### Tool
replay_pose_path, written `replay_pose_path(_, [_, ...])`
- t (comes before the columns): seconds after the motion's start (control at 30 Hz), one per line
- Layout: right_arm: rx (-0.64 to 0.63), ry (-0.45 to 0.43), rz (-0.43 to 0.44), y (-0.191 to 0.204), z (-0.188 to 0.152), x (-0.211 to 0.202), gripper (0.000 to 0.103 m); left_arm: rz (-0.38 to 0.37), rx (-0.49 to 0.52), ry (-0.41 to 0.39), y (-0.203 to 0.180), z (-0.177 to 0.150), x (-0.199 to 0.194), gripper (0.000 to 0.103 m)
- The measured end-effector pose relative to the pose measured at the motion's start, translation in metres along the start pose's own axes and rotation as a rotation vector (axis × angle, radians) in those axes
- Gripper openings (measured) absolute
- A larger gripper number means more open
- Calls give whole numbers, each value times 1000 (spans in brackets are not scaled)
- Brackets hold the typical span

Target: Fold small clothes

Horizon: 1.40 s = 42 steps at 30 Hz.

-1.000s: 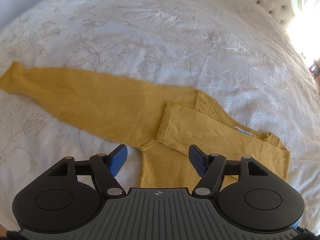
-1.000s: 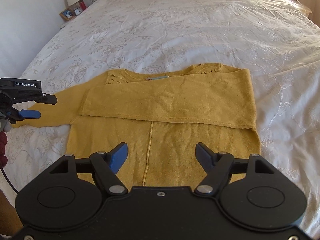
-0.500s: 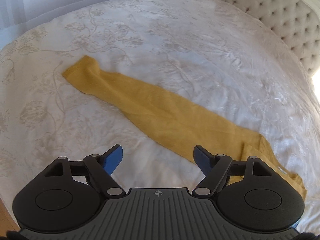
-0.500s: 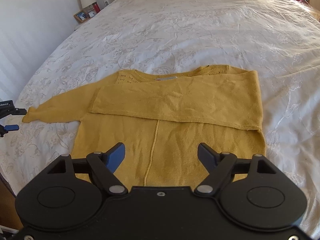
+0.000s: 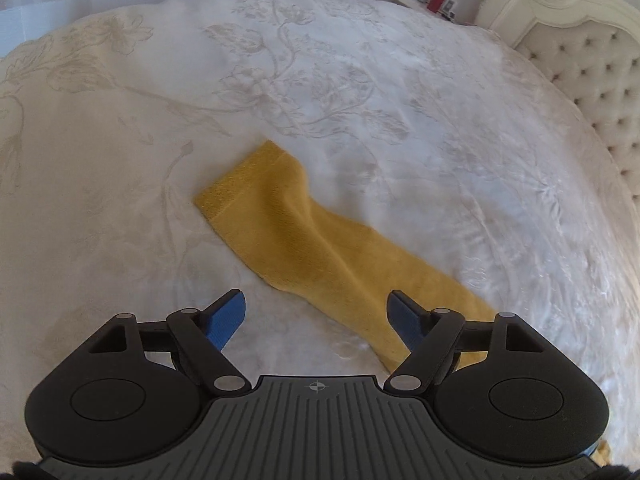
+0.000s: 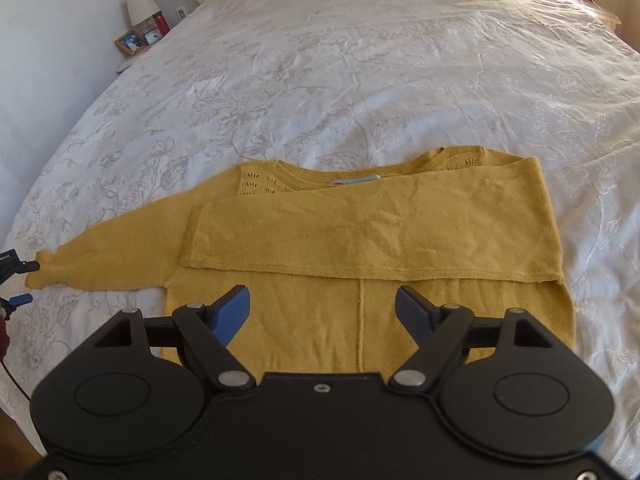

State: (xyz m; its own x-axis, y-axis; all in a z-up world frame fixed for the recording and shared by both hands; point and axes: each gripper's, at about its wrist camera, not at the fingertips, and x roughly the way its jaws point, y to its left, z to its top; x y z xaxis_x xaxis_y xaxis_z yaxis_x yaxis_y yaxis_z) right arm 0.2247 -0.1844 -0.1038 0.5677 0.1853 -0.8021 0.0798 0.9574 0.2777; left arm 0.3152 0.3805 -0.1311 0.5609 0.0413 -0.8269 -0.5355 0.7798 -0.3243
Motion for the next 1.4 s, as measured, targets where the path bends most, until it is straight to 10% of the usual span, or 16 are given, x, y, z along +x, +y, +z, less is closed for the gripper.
replay_pose_path(0.47, [-9, 55, -26, 54, 8, 25, 81, -60, -2, 6, 33, 29, 41, 73])
replay_pose_path(0.6, [-52, 81, -22, 67, 6, 30, 82, -89, -18, -33, 45, 27, 31, 8])
replay_pose_path(0.73, [-75, 100, -9, 74, 2, 33, 82, -151, -54, -66, 48, 32, 13, 8])
replay_pose_path(1.1, [-88, 93, 42, 67, -11, 22, 82, -378, 145, -235, -55, 30, -79, 8])
replay_pose_path(1.4, [-68, 52, 65, 21, -22, 0, 82, -567, 333, -278, -188, -31, -125, 8])
